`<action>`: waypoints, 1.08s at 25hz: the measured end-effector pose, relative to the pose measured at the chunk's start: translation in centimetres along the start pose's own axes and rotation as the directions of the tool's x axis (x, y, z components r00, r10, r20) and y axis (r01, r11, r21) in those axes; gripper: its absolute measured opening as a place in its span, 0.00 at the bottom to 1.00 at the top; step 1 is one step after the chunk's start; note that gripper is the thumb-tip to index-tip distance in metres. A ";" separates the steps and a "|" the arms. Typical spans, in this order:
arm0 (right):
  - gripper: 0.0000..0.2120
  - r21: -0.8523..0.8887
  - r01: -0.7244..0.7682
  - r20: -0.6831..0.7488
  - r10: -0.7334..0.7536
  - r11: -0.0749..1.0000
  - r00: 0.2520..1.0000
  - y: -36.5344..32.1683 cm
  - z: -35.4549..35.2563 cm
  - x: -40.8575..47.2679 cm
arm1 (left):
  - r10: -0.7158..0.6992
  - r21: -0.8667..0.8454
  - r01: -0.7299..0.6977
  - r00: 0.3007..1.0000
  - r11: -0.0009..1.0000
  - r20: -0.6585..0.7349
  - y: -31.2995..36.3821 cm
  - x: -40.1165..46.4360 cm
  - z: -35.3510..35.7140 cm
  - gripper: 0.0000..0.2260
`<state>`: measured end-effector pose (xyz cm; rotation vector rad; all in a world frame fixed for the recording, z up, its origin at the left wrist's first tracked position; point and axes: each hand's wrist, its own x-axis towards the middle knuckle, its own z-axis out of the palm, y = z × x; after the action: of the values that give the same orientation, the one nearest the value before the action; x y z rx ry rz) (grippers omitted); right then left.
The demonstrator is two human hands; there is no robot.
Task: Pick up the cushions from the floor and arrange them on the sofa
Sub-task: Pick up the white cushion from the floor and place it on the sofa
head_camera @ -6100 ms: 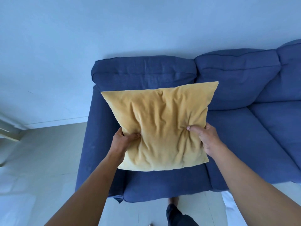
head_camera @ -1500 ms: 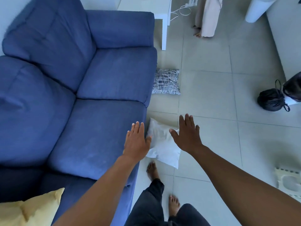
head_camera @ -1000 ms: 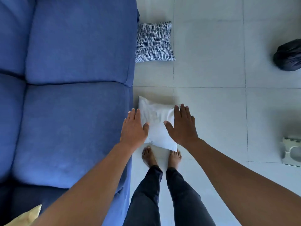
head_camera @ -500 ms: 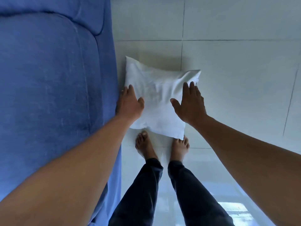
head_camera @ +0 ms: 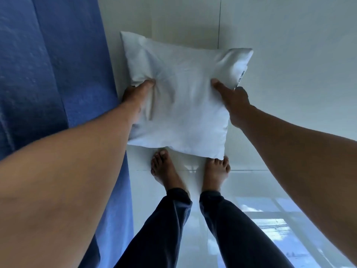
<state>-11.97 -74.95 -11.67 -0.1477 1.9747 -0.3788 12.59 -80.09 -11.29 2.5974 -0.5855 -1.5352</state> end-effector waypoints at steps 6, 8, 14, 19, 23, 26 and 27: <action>0.21 0.116 0.057 0.040 -0.062 0.992 0.997 -3.6 -5.2 -6.0 | 0.125 -0.121 -0.114 0.988 0.986 0.086 1.9 -7.0 -2.4 0.21; 0.18 0.119 0.103 0.033 -0.107 0.988 0.994 -5.1 -7.9 -9.5 | 0.150 -0.182 -0.126 0.981 0.975 0.120 2.5 -10.8 -4.0 0.15; 0.24 0.101 0.230 -0.026 -0.229 0.968 0.973 -11.3 -14.7 -21.4 | 0.204 -0.296 -0.143 0.961 0.944 0.187 6.0 -25.2 -11.3 0.06; 0.29 0.110 0.348 0.032 -0.354 0.931 0.935 -16.8 -19.0 -34.0 | 0.268 -0.367 -0.183 0.944 0.912 0.194 8.4 -37.6 -20.9 0.12; 0.15 0.110 0.444 0.090 -0.454 0.889 0.887 -20.7 -20.9 -43.1 | 0.310 -0.433 -0.229 0.942 0.872 0.126 9.1 -45.5 -27.7 0.08; 0.15 0.112 0.526 0.130 -0.537 0.843 0.833 -23.3 -21.5 -48.8 | 0.346 -0.490 -0.268 0.935 0.829 0.075 9.1 -49.8 -31.8 0.12; 0.17 0.115 0.552 0.143 -0.564 0.826 0.813 -24.2 -21.5 -50.6 | 0.356 -0.515 -0.279 0.933 0.811 0.054 8.9 -51.0 -33.0 0.13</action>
<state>-11.64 -79.69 48.22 -0.7086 1.7133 -0.7879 16.41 -74.56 49.74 1.9018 -0.5138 -1.5233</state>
